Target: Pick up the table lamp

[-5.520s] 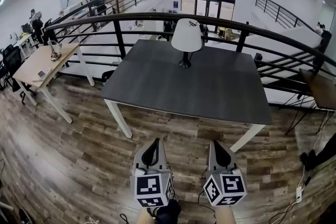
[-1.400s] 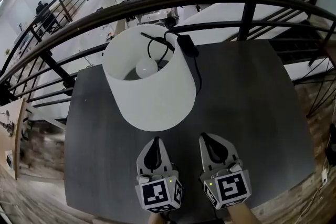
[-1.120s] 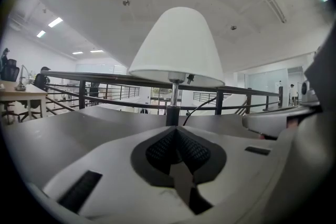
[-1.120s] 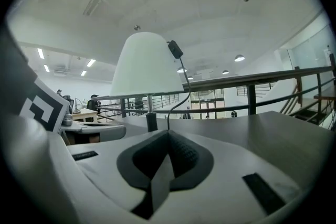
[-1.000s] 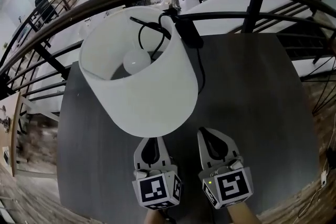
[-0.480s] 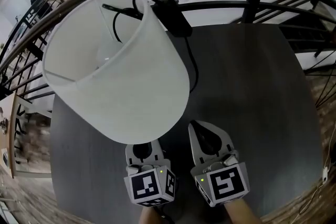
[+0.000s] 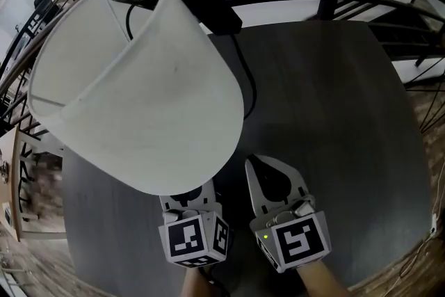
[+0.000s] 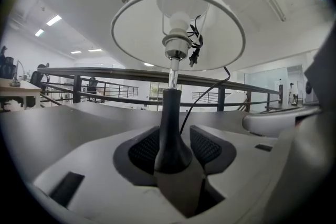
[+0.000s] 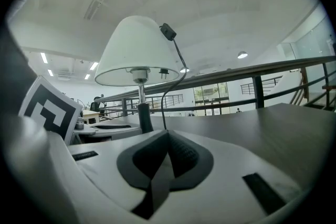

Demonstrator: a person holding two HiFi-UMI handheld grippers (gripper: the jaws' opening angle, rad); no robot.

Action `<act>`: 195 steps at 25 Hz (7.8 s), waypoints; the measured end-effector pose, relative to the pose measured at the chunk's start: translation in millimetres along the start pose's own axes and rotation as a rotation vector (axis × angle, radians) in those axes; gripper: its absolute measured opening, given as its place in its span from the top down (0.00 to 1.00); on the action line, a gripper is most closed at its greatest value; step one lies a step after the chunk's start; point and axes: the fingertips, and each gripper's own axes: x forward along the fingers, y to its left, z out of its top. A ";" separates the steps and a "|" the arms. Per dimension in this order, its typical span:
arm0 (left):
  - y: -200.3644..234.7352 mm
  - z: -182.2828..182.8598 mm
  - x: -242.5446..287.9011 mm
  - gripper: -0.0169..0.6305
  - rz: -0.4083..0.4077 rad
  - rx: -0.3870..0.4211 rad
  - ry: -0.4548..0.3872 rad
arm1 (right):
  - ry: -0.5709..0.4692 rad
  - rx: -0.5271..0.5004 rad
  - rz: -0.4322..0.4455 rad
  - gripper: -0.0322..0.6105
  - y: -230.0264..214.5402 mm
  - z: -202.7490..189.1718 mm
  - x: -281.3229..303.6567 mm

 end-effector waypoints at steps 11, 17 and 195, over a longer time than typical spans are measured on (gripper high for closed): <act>0.8 6.6 24.8 0.59 -0.027 0.025 -0.034 | 0.005 0.006 -0.005 0.96 -2.0 -6.3 6.2; 0.1 6.4 32.0 0.54 -0.028 0.040 -0.048 | -0.010 0.016 -0.008 0.96 -4.1 -5.4 11.6; 23.4 139.4 -90.4 0.70 -0.063 0.045 -0.054 | -0.067 0.147 -0.078 0.96 34.4 103.3 -55.5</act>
